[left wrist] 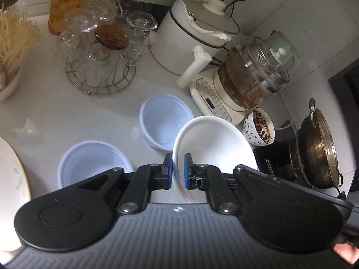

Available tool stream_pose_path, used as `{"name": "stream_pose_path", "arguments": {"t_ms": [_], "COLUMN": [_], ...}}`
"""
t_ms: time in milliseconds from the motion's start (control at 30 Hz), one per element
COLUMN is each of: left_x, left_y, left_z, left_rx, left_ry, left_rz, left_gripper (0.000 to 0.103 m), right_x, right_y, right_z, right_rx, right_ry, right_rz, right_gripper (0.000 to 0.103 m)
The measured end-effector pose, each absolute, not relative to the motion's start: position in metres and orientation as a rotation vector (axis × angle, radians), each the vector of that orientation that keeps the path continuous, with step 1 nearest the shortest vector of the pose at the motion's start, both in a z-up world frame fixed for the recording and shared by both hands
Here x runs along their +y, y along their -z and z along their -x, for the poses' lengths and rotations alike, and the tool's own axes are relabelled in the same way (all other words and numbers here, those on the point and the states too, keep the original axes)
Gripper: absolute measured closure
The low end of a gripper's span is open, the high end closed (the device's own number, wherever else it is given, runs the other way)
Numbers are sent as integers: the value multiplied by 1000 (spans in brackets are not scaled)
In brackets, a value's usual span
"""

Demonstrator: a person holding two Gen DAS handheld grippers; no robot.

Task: Organize plates and bowls
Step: 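Lift the ceramic bowl with both grippers and carry it over the plastic bowl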

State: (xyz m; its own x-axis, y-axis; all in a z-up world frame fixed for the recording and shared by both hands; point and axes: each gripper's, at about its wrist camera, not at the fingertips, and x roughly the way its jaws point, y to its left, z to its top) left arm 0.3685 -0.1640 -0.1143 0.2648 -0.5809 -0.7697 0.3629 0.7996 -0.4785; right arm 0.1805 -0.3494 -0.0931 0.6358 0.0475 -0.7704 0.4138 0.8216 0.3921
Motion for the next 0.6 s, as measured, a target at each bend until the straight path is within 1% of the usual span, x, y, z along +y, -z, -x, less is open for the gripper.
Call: {"name": "stream_pose_path", "arguments": {"t_ms": [333, 600], "left_x": [-114, -83], "left_y": [110, 118], "left_z": [-376, -386], "left_rx": [1120, 1125], "left_ry": [616, 540], "left_rz": [252, 281], "left_gripper": [92, 92], "right_x": [-311, -288], "right_y": [89, 102], "right_z": [-190, -215], "right_rx": [860, 904], "right_ry": [162, 94], "right_rz": [-582, -553], "right_gripper": [90, 90]}}
